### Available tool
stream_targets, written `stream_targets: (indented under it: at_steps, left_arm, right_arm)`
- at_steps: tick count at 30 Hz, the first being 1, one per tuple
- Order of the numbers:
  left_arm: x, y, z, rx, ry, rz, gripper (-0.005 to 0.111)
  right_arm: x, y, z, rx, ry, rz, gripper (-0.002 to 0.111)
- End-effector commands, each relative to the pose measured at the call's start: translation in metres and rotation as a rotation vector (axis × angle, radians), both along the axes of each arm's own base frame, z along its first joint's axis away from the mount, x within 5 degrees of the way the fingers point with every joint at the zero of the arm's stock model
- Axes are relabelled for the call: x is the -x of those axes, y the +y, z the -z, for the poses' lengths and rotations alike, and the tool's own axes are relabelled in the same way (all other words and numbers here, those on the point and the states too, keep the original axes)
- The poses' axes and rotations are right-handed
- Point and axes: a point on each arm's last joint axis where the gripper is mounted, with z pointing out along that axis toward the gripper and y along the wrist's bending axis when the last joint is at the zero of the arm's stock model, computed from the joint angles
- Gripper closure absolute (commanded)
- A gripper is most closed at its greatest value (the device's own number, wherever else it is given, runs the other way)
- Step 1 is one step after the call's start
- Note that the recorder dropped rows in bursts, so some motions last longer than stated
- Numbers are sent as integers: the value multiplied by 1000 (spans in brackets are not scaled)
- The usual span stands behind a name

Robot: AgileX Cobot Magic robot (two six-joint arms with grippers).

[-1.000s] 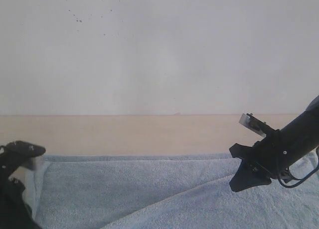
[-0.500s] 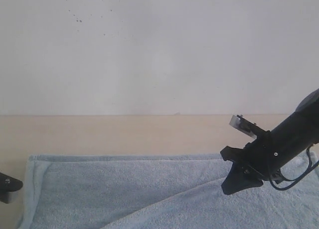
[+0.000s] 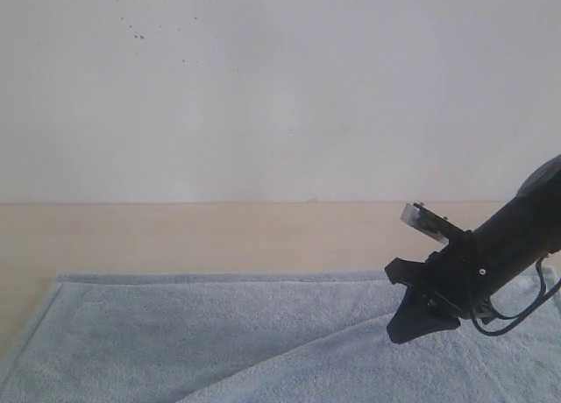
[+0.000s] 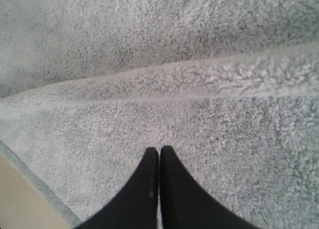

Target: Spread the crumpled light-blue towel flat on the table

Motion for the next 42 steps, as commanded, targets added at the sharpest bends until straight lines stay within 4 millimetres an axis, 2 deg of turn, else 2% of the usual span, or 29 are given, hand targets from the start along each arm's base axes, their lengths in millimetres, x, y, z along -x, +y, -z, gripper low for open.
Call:
stream_targets:
  at_steps: [1,4,8,13,16,19,22,24,27,33,42]
  left_arm:
    - [1,-3,-13,51,-102,15,103]
    - [0,-7,-22,119,-198,45,103]
    - [-5,-14,-27,209,-301,41,103]
    - [-11,-22,-25,316,-435,21,103]
    - [-17,-24,-29,349,-509,26,103]
    - [-21,-26,-32,360,-563,53,103]
    - [-23,-26,-34,369,-593,58,103]
    - [-24,-27,-34,384,-605,46,103]
    - [-24,-28,-34,412,-603,8,103]
    - [-23,-38,-36,433,-615,59,103]
    - [-18,-55,-37,441,-613,180,103]
  right_arm:
    - [1,-1,-5,12,-15,-17,109]
    - [4,-6,-9,79,-29,4,109]
    - [21,-24,-16,256,-136,98,109]
    - [62,-48,-34,431,-354,256,109]
    - [90,-53,-44,459,-400,249,109]
    - [113,-56,-45,487,-364,201,109]
    - [133,-61,-38,564,-198,123,109]
    - [142,-71,-36,674,-87,145,109]
    - [147,-83,-38,798,-38,193,109]
    - [150,-83,-38,806,-13,177,109]
    - [137,-81,-29,781,-99,155,109]
